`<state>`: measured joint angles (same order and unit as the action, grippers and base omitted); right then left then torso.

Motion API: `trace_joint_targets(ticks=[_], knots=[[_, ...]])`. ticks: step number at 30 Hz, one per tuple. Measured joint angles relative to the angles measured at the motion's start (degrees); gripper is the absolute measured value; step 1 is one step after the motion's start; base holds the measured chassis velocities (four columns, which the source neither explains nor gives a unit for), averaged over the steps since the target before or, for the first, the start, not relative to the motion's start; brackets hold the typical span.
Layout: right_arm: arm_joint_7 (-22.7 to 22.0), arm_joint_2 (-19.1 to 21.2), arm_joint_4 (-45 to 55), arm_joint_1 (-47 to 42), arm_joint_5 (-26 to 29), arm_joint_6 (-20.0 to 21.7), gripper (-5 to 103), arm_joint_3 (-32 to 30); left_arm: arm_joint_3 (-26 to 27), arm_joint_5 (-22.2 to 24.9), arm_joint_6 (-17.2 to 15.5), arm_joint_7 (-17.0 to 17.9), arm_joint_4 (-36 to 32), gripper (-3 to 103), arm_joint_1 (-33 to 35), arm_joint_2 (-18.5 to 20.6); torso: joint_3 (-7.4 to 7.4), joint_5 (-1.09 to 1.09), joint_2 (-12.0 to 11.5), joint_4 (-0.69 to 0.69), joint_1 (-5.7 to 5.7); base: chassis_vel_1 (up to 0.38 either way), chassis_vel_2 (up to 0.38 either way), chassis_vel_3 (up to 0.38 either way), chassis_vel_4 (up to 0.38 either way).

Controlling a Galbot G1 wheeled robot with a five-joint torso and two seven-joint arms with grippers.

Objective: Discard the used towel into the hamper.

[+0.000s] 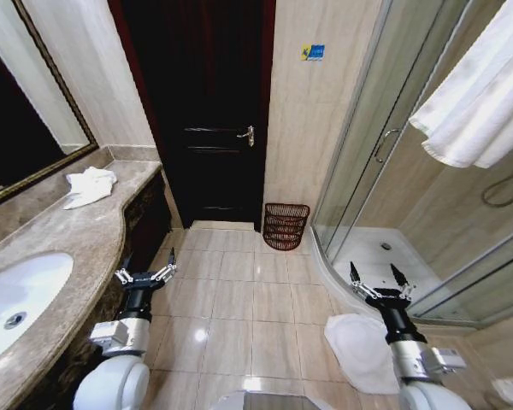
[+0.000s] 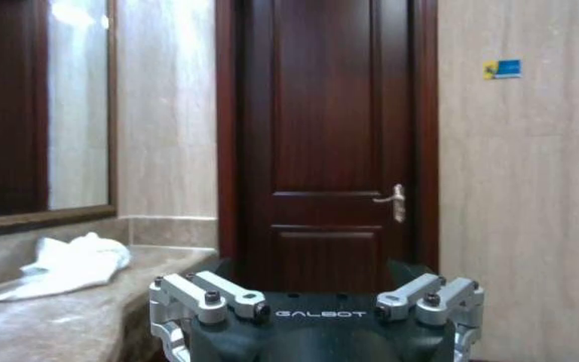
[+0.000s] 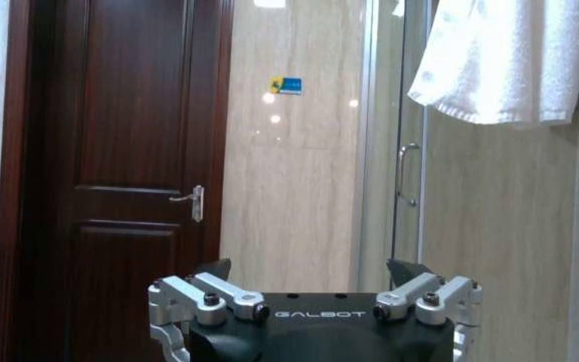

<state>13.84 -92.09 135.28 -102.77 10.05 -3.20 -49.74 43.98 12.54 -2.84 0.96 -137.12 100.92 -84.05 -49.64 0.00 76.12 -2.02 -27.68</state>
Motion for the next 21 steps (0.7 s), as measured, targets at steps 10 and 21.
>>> trace_joint_targets(ticks=[10,21], knots=[[1.8,0.0,1.1,0.9,0.1,0.4,100,0.0,-1.3,4.2,2.4,-2.5,2.6,100,-1.0,5.1,0.0,0.0,0.0,0.0,0.0,0.0,0.0,0.0,0.0],[0.3,-0.1,0.7,5.6,-1.0,4.3,100,1.6,-2.2,2.5,0.5,-1.2,2.9,100,-3.6,6.3,0.0,-0.01,0.0,0.0,0.0,0.0,0.0,0.0,0.0]])
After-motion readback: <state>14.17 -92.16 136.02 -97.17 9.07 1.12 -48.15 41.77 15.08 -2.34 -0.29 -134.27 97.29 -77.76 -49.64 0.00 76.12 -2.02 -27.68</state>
